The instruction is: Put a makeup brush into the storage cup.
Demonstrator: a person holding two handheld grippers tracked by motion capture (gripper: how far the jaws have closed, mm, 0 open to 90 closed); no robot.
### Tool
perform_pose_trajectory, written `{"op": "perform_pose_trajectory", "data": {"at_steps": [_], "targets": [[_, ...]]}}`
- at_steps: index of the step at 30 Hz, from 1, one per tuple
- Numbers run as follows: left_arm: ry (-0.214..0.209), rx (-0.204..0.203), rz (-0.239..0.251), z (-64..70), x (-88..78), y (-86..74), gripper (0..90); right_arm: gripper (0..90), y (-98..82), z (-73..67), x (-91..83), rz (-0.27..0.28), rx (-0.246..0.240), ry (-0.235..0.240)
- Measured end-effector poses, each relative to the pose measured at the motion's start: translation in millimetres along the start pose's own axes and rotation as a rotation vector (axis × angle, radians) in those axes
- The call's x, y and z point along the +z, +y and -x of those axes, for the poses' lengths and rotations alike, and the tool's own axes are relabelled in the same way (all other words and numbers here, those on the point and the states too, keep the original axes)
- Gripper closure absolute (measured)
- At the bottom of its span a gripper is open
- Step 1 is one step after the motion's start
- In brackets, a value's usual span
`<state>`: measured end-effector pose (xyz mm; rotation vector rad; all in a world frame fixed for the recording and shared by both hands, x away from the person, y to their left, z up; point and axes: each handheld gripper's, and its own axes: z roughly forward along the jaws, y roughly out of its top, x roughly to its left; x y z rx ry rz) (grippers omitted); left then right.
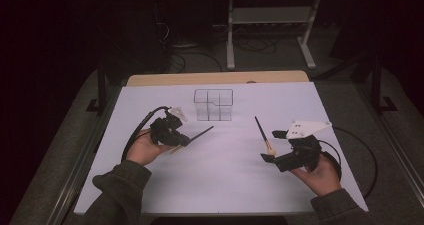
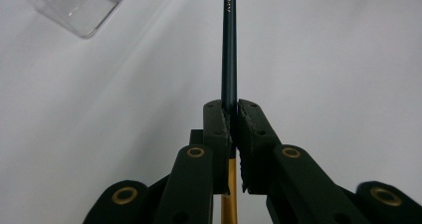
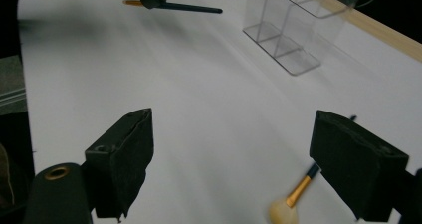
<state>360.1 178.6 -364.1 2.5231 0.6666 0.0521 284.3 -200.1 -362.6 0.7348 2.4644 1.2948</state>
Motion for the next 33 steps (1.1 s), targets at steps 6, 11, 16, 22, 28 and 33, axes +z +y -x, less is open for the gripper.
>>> {"op": "perform_pose_trajectory", "data": {"at_steps": [6, 11, 16, 22, 28, 33], "targets": [[-0.032, 0.042, 0.026, 10.3, -7.1, 0.9, 83.2, 17.2, 25.3, -7.3, 7.2, -0.030, -0.051, 0.046], [-0.066, 0.092, 0.047, 19.6, -11.4, 1.2, 83.2, 17.7, 39.8, -8.5, 16.8, -0.052, -0.097, 0.079], [-0.101, 0.166, 0.071, 31.4, -14.2, 1.7, 83.2, 18.3, 52.5, -11.4, 26.0, -0.071, -0.125, 0.124], [-0.132, 0.232, 0.087, 42.9, -15.0, 3.5, 83.2, 20.5, 61.7, -16.2, 35.6, -0.090, -0.162, 0.179], [-0.157, 0.274, 0.095, 51.8, -14.4, 5.6, 83.2, 22.1, 66.9, -18.3, 45.8, -0.125, -0.193, 0.222], [-0.189, 0.315, 0.098, 58.5, -12.7, 7.2, 83.2, 25.2, 71.7, -21.2, 52.7, -0.145, -0.200, 0.270]]}}
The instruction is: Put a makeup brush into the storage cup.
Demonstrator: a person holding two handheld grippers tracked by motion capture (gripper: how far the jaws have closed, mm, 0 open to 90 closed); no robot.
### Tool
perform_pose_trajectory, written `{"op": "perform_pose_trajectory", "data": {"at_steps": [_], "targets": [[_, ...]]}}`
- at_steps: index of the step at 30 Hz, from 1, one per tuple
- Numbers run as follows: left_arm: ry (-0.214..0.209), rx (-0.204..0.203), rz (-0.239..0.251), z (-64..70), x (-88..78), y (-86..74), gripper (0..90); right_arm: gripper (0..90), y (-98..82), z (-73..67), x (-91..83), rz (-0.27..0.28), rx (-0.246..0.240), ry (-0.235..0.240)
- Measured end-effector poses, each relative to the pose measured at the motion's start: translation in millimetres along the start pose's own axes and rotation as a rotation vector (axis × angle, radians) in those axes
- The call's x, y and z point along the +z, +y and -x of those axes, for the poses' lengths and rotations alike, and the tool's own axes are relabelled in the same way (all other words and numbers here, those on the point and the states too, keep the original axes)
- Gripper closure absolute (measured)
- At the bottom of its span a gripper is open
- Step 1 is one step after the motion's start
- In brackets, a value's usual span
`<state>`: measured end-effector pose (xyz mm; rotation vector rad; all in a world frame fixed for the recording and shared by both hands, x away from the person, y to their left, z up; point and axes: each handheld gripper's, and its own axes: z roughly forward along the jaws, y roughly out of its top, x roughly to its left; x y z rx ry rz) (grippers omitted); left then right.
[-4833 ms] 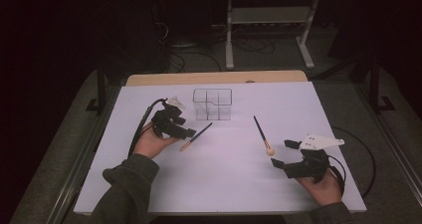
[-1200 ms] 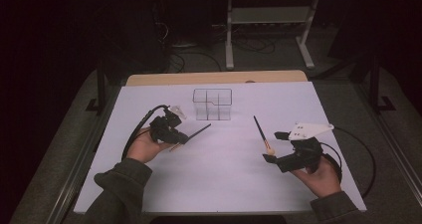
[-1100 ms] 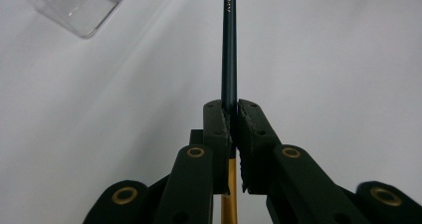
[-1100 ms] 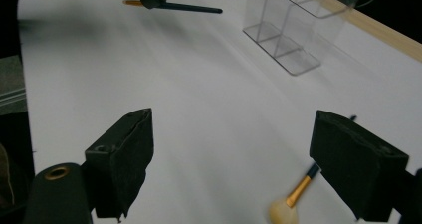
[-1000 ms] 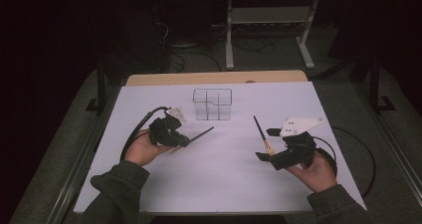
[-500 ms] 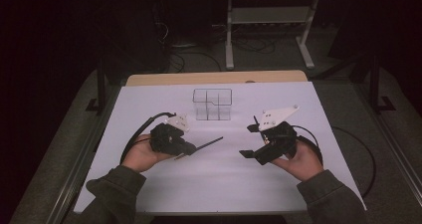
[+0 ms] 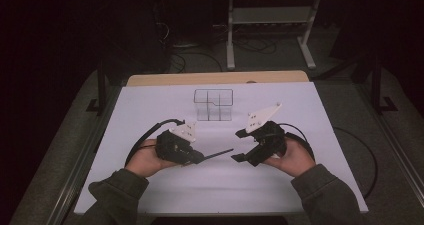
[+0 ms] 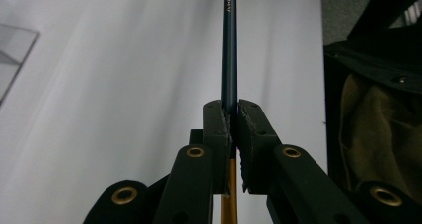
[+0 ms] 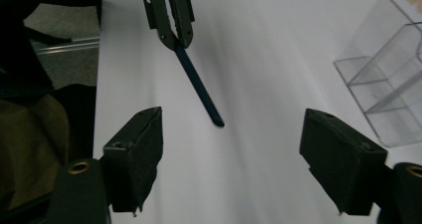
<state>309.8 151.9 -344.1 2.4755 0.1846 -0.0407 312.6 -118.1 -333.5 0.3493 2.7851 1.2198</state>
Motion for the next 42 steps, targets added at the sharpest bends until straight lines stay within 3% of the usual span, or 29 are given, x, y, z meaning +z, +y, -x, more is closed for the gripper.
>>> {"op": "perform_pose_trajectory", "data": {"at_steps": [10, 23, 28, 42], "targets": [[-0.033, 0.044, -0.003, 5.2, 8.7, 4.8, 83.2, 37.5, 11.8, -0.7, 18.9, -0.057, -0.077, 0.110], [-0.058, 0.090, -0.028, 9.7, 17.5, 13.7, 83.2, 61.1, 15.0, -2.0, 36.2, -0.154, -0.078, 0.234], [-0.070, 0.100, -0.033, 12.0, 20.7, 16.5, 83.2, 68.7, 15.0, -2.7, 39.9, -0.167, -0.095, 0.262], [-0.077, 0.112, -0.049, 13.8, 24.2, 20.1, 83.2, 76.3, 14.2, -3.5, 45.4, -0.202, -0.085, 0.309]]}}
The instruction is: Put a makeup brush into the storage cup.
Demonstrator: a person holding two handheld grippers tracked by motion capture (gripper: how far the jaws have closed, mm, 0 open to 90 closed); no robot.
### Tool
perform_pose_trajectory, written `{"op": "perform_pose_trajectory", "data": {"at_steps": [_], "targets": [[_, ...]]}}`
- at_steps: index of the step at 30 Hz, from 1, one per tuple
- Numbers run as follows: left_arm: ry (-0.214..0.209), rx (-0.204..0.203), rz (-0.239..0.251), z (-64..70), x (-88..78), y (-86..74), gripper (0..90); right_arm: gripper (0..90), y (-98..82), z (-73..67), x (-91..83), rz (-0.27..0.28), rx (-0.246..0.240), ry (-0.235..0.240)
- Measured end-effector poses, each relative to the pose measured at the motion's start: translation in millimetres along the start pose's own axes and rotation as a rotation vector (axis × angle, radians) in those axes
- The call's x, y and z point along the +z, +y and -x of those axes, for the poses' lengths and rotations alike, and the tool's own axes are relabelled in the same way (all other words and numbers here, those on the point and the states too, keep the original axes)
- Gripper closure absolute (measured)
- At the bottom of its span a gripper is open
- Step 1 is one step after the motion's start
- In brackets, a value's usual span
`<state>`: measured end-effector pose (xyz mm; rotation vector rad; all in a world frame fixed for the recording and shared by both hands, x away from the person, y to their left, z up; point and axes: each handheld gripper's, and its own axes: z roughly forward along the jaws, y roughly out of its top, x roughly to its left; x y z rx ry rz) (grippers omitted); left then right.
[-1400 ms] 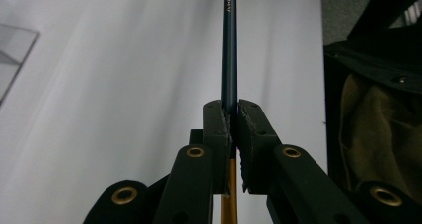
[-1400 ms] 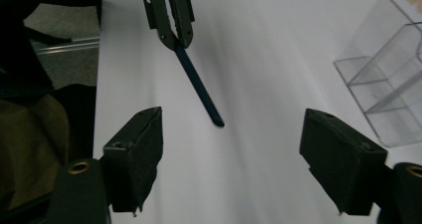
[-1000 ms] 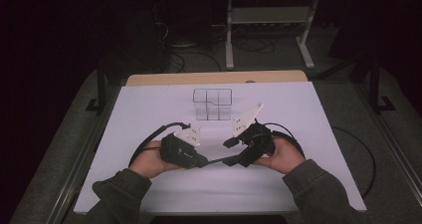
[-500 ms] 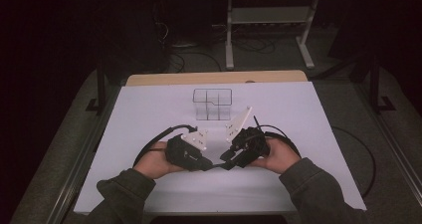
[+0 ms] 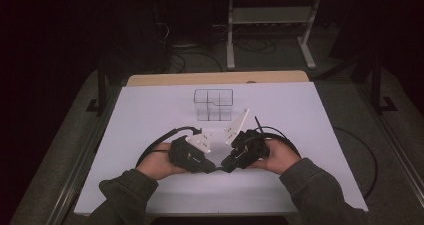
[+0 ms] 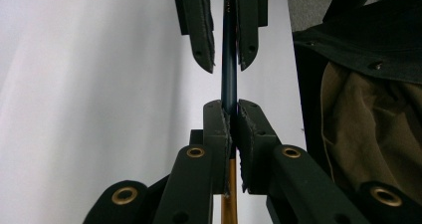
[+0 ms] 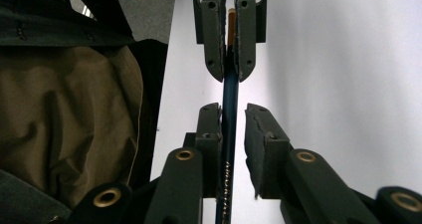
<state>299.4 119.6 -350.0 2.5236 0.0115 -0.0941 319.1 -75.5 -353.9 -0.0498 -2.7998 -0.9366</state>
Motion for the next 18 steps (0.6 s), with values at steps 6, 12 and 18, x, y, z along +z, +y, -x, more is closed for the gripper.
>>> {"op": "perform_pose_trajectory", "data": {"at_steps": [6, 12, 18], "targets": [[-0.001, -0.002, -0.003, 0.3, -0.1, 0.7, 83.2, 80.3, 0.2, -0.3, 0.9, -0.001, -0.002, 0.013], [0.006, 0.000, 0.000, -0.4, -1.0, 0.8, 83.1, 82.7, -0.6, 1.7, 1.6, -0.012, 0.031, 0.014], [0.014, 0.002, -0.009, -0.8, -1.0, 0.4, 83.1, 83.3, -0.7, 0.4, 2.5, -0.008, 0.015, -0.013]]}}
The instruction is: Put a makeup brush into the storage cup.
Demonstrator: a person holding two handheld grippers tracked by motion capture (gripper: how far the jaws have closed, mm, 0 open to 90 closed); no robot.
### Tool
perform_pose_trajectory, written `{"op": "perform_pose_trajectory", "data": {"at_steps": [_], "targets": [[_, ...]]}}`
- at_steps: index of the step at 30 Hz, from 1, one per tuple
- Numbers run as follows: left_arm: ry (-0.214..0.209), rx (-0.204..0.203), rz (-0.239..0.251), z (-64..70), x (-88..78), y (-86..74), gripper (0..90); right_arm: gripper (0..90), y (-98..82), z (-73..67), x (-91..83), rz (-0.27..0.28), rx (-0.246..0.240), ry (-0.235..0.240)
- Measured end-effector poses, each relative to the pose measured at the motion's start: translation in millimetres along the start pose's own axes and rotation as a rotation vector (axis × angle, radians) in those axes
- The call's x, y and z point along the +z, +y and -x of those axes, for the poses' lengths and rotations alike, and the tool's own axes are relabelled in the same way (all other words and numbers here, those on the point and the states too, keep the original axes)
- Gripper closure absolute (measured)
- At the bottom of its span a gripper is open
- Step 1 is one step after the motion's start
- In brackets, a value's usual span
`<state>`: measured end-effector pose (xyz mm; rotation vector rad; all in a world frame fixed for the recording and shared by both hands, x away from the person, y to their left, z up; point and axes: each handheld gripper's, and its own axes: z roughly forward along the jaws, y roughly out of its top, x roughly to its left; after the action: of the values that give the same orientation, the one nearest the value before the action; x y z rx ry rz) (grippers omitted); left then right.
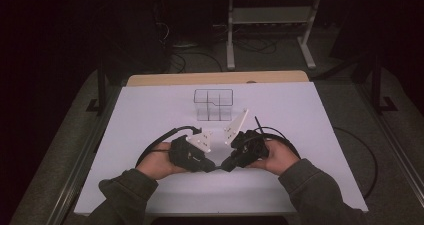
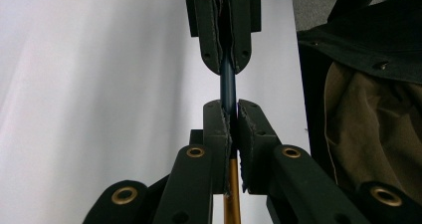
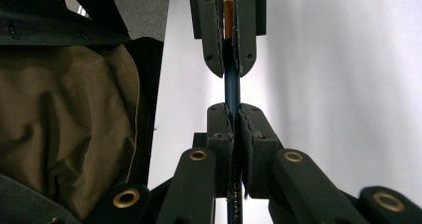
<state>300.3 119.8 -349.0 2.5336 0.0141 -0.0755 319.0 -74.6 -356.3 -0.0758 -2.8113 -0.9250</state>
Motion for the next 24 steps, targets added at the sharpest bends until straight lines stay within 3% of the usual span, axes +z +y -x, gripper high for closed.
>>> {"op": "perform_pose_trajectory", "data": {"at_steps": [13, 24], "targets": [[-0.006, -0.006, -0.018, -0.6, 2.6, -0.4, 81.1, 83.4, -4.2, -2.0, 3.1, 0.012, -0.018, -0.019], [-0.003, -0.046, 0.025, -1.7, -2.5, -6.8, 71.1, 83.3, -13.5, -3.9, 0.7, 0.052, 0.003, -0.038]]}}
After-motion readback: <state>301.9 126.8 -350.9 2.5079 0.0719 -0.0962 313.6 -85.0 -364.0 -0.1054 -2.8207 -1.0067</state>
